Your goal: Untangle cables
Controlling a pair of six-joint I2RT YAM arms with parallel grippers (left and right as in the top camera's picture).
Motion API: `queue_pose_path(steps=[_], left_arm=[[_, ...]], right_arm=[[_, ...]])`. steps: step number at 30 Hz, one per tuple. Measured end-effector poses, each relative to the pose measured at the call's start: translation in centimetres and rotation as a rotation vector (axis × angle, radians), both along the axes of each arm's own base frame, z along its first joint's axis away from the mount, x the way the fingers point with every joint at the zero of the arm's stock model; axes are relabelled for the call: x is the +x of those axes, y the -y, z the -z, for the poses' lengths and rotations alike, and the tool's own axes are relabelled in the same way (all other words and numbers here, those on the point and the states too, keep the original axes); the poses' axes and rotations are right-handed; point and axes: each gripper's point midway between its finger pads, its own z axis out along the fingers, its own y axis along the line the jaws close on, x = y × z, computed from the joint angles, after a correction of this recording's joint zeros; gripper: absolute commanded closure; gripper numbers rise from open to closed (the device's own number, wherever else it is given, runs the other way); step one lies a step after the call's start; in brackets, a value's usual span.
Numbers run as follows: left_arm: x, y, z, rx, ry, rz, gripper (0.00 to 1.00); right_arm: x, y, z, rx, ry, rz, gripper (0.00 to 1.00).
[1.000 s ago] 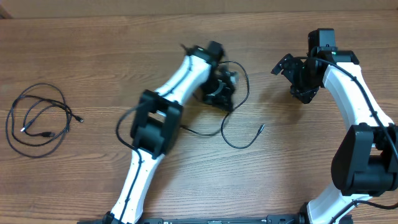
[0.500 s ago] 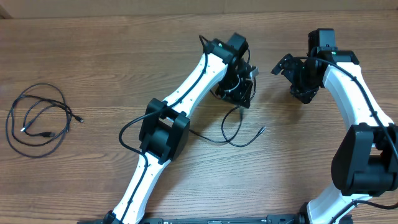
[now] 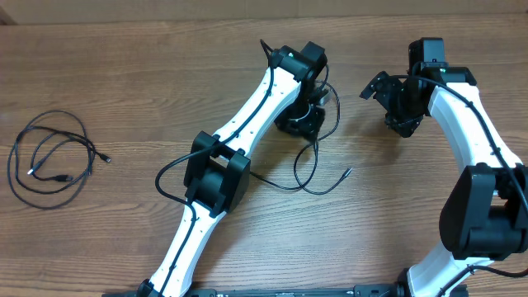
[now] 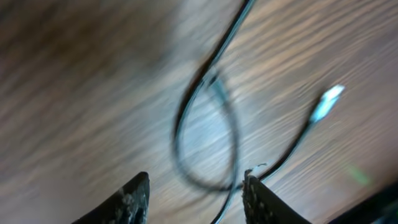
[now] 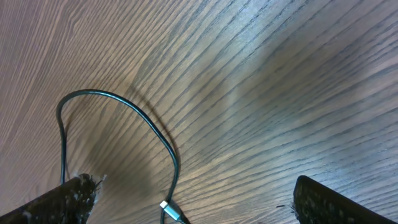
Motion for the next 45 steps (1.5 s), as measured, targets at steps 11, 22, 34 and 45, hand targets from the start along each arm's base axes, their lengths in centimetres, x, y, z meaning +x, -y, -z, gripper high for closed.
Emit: queue_pose_path(steps=[11,22,34,45], left_arm=[[-2.5,-3.1,-0.2,0.126,-0.081,0.087,0.36],[-5.1,-1.2,-0.4,0.143,-0.11,0.131,0.39],[-8.1,2.0,-4.9,0.272,0.122,0.094,0.38],[-8.0,0.5,-4.2,0.416,0.176,-0.084,0.31]], right_arm=[[0.0,0.0,0.0,0.0,0.0,0.0,0.0],[0.0,0.0,0.0,0.0,0.0,0.0,0.0],[0.0,0.0,0.0,0.0,0.0,0.0,0.0],[0.0,0.0,0.0,-0.001,-0.001,0.001,0.0]])
